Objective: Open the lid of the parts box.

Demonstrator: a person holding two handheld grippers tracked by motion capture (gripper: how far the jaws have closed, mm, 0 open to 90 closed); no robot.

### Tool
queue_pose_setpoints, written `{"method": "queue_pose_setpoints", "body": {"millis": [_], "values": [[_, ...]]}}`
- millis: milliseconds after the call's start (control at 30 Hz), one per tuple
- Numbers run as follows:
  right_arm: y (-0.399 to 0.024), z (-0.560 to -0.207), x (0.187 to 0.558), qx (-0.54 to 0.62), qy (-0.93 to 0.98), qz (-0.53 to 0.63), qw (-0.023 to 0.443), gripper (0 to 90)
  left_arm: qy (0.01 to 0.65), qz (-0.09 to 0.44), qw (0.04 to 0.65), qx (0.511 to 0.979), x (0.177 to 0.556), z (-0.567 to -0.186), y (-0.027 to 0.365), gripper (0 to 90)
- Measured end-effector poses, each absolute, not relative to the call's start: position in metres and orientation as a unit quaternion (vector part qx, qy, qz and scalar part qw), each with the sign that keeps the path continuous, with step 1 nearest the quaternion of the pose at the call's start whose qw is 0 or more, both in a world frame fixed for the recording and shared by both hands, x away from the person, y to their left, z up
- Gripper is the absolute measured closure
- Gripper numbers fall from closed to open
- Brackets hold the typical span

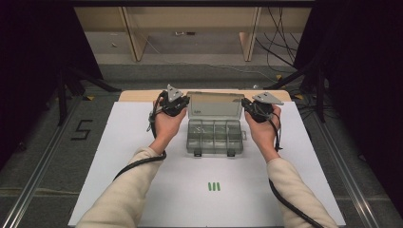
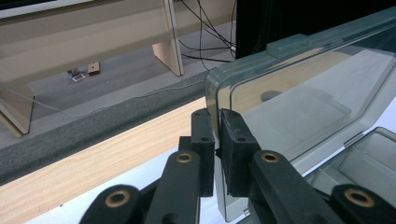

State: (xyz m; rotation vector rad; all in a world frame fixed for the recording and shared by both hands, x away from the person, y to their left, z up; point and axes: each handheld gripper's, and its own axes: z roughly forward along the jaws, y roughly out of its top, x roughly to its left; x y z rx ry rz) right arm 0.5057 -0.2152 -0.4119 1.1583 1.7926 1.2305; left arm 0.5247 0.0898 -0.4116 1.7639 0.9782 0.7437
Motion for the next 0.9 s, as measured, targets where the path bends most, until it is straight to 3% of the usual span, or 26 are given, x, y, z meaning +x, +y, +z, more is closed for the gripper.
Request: {"method": "queue_pose_setpoints", "body": {"millis": [900], "values": [[-0.2146, -0.4126, 0.5056, 0.447, 0.683, 0.473, 0.333, 85.3, 0.402, 0.305, 0.475, 0.721, 0.5314, -0.4128, 0.0883, 83.9]]}}
